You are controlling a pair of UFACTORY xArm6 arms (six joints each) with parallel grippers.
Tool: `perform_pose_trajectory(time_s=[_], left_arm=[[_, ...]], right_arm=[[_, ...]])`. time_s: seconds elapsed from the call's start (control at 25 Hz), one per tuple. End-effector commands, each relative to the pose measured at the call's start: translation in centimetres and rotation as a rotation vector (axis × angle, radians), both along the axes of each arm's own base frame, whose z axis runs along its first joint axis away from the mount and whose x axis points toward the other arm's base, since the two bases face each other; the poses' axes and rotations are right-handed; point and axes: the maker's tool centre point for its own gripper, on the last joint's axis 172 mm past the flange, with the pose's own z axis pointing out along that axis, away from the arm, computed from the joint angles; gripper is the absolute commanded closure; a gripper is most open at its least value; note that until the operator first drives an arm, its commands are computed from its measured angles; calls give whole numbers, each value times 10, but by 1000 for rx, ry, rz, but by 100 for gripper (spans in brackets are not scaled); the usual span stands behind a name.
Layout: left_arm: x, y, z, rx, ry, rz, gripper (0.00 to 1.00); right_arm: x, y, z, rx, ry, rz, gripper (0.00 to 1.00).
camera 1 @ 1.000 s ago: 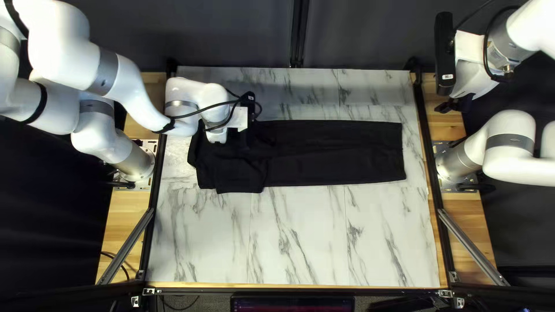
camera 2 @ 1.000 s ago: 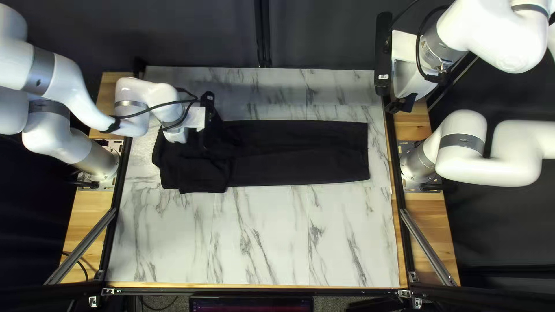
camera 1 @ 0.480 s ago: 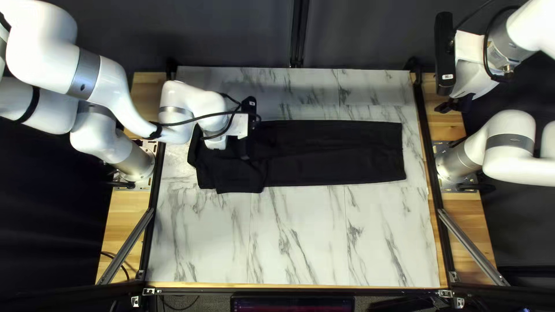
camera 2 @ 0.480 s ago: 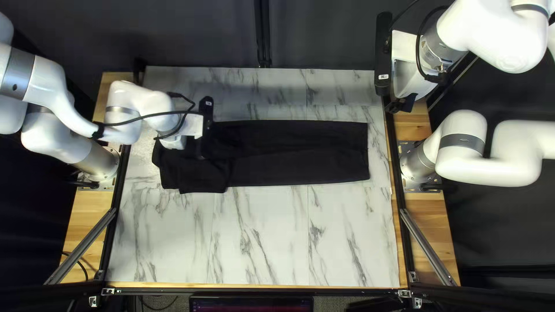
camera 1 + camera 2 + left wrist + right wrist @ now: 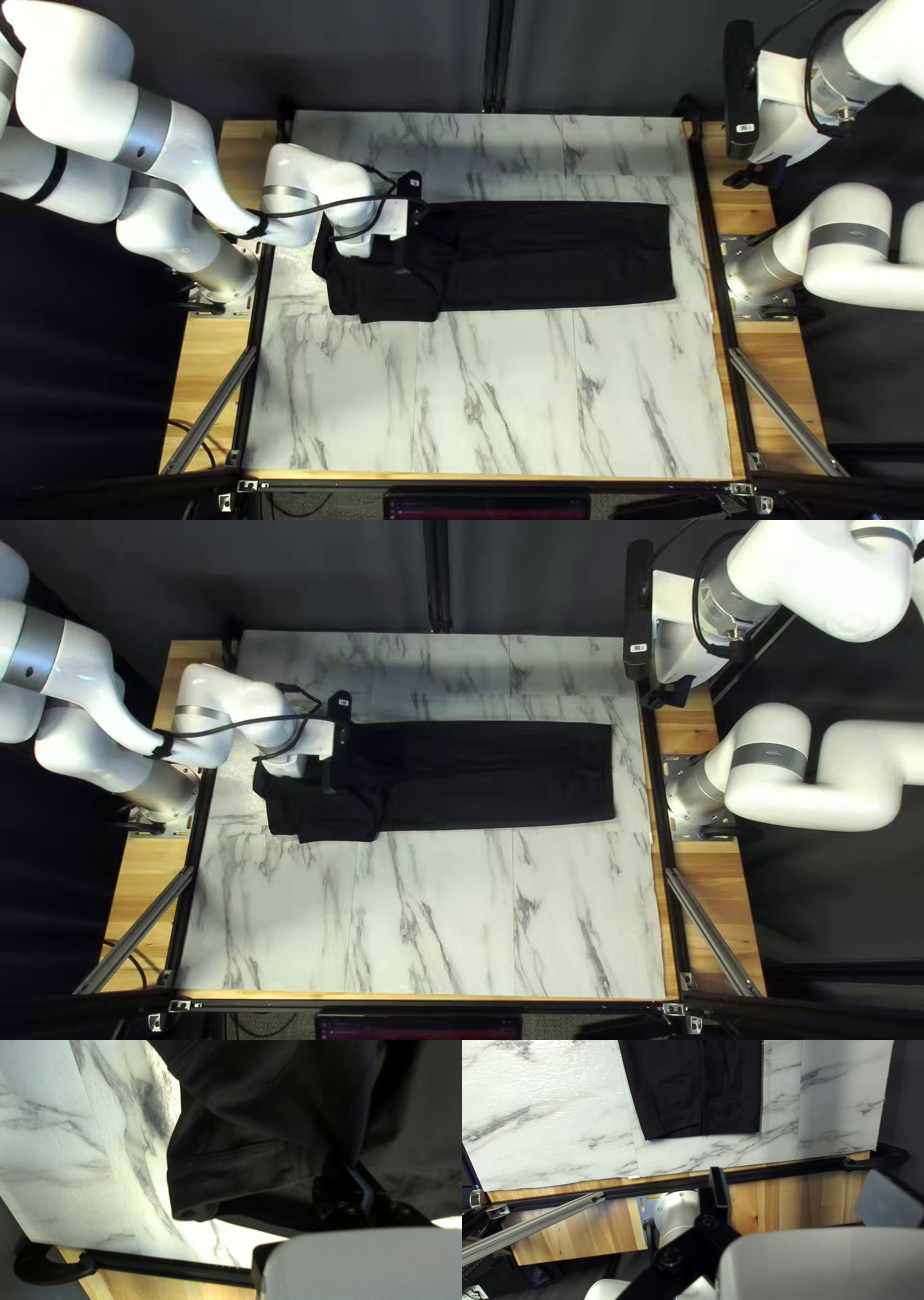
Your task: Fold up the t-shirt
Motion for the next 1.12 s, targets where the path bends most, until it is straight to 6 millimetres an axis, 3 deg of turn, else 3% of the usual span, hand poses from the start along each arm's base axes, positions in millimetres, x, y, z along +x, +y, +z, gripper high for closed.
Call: perform_pose_trajectory(time_s=[0.04,0.16,0.4,0.56,0.76,1.12], left_arm=[[-13,11,32,26,-2,7,0],[-7,16,47,45,-6,-1,0],[3,22,40,50,-8,-12,0],[8,54,39,54,-10,12,0],[8,97,21,46,4,42,0],[-14,137,-11,28,37,79,0]], right_arm=[[0,0,0,0,0,0,0],[0,0,0,0,0,0,0],[0,0,0,0,0,0,0],[0,0,0,0,0,0,0],[0,0,0,0,0,0,0],[0,0,0,0,0,0,0]])
